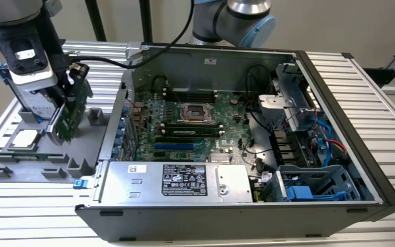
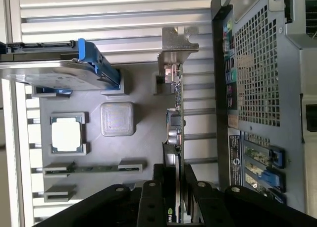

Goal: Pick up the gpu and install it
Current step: 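Pick up the gpu and move the gpu toward the slot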

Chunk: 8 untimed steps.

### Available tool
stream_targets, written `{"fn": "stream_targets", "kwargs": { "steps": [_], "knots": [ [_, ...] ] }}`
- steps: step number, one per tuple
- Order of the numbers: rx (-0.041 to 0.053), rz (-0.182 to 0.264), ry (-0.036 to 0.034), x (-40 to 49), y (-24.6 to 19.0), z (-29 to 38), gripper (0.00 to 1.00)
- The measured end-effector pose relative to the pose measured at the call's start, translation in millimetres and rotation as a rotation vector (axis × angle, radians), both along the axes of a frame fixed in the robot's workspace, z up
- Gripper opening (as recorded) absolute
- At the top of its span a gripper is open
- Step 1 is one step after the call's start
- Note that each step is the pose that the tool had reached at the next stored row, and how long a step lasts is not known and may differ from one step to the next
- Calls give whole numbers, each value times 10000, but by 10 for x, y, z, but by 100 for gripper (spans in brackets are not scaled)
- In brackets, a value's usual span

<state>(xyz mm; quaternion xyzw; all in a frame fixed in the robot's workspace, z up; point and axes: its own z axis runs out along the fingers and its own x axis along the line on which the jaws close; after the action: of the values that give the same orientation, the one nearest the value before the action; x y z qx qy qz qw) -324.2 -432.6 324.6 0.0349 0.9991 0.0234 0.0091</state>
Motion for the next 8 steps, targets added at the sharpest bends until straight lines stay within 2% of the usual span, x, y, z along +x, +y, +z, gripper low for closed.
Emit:
{"fn": "stream_targets", "kwargs": {
  "steps": [8],
  "knots": [
    [0,1,0,0,0,112,0]
  ]
}}
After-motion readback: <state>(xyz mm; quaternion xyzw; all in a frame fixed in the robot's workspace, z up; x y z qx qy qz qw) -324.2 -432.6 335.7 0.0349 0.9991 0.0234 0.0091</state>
